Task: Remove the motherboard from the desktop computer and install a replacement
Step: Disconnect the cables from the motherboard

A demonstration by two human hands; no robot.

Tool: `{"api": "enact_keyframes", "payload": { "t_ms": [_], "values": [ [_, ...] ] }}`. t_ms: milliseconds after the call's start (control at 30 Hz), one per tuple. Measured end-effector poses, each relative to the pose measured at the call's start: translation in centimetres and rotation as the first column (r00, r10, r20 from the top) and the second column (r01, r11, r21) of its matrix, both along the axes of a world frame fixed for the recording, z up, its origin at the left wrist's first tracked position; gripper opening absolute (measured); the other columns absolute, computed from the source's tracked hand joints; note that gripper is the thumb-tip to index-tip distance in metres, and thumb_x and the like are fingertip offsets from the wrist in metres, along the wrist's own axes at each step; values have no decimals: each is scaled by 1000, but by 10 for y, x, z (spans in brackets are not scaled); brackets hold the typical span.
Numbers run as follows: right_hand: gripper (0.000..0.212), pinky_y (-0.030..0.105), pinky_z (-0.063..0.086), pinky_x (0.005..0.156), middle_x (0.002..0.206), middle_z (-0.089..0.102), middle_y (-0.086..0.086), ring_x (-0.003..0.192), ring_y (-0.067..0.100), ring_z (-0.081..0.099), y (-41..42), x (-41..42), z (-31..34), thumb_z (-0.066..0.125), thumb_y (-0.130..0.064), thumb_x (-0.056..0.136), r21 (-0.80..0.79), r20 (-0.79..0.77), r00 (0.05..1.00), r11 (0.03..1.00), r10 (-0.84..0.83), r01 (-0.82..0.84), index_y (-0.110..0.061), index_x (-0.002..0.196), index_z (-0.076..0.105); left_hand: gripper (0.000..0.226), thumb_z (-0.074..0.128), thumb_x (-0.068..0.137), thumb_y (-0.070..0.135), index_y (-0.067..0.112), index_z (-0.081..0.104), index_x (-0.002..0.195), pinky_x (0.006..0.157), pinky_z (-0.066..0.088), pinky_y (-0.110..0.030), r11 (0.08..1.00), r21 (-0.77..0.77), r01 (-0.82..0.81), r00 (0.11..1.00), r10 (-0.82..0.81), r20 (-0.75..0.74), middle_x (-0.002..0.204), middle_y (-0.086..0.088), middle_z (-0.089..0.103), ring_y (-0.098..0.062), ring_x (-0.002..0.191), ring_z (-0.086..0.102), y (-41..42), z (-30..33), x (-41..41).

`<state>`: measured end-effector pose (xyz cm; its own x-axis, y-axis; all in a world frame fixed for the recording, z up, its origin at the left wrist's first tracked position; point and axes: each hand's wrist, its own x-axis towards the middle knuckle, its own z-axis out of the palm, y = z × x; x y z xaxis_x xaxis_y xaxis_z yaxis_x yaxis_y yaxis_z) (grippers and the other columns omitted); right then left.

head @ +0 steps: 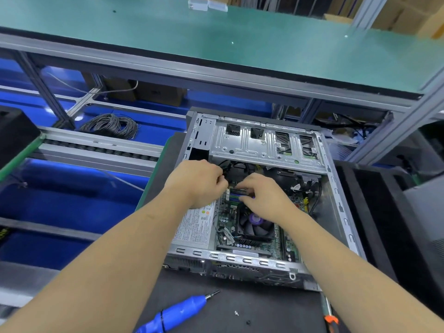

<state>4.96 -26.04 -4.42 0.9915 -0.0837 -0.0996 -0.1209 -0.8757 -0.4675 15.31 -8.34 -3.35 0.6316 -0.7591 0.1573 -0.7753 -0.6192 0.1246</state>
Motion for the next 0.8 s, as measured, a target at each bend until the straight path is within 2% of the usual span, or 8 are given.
{"api": "enact_keyframes", "payload": {
  "t_ms": [133, 200, 267, 367, 467, 633, 733, 800],
  "values": [
    [26, 37, 45, 96, 116, 60, -2, 108, 19, 55, -3, -17, 10, 64, -31, 94, -77, -128, 973, 976, 192, -203, -22, 117, 71, 40, 28, 89, 42, 19, 44, 60, 49, 38, -29, 1000, 14, -2, 1000, 2, -1, 53, 1, 51, -18, 49, 49, -1, -1, 1],
    [24, 35, 44, 93, 112, 58, -2, 104, 18, 53, 3, -28, 10, 61, -30, 96, -179, -60, 961, 944, 269, -276, -20, 114, 72, 39, 28, 88, 42, 19, 44, 61, 48, 37, -28, 1000, 22, -4, 1000, 4, -8, 54, 1, 51, -17, 47, 47, 0, 0, 1],
    [18, 26, 49, 83, 96, 64, -11, 90, 10, 59, 8, -37, 12, 62, -26, 96, -78, 13, 980, 977, 200, -199, -20, 105, 76, 39, 28, 88, 42, 19, 45, 61, 47, 37, -28, 1000, 30, -1, 1000, 1, -15, 53, 1, 52, -17, 47, 46, 0, 1, 0],
    [17, 11, 44, 57, 67, 69, -18, 59, 4, 62, 10, -44, 10, 66, -32, 94, 124, -198, 971, 986, 132, -109, -21, 89, 78, 38, 28, 87, 41, 19, 46, 61, 47, 34, -27, 999, 51, 6, 1000, -5, -14, 53, 1, 52, -17, 46, 44, 0, 3, 0],
    [18, 17, 46, 61, 76, 70, -11, 62, 6, 59, 16, -49, 2, 67, -30, 94, 149, -360, 897, 965, 258, -218, -16, 95, 78, 40, 24, 86, 42, 19, 47, 62, 47, 33, -27, 997, 71, 8, 1000, -7, -7, 54, 1, 53, -17, 46, 46, 0, 2, 0],
    [17, 10, 38, 52, 66, 61, -19, 55, -5, 52, 19, -49, -6, 66, -32, 94, 227, -337, 900, 951, 277, -208, -19, 96, 78, 39, 27, 88, 41, 20, 48, 63, 51, 39, -28, 993, 120, -3, 1000, 6, -28, 55, 1, 53, -17, 48, 48, -1, 5, -1],
    [22, 15, 36, 45, 65, 67, -5, 45, 3, 46, 14, -53, -10, 64, -36, 94, 238, -357, 899, 956, 252, -173, -20, 87, 77, 35, 34, 90, 36, 19, 45, 62, 50, 35, -26, 984, 174, -39, 998, 47, -44, 55, 1, 53, -17, 48, 45, -5, 6, 0],
    [24, 25, 43, 50, 71, 71, 2, 47, 7, 47, 11, -57, -14, 61, -37, 96, 195, -392, 890, 967, 232, -166, -20, 90, 77, 31, 39, 89, 32, 18, 48, 64, 51, 32, -25, 980, 176, -95, 987, 116, -113, 59, 1, 54, -19, 52, 48, -15, 6, 0]
  ]
}}
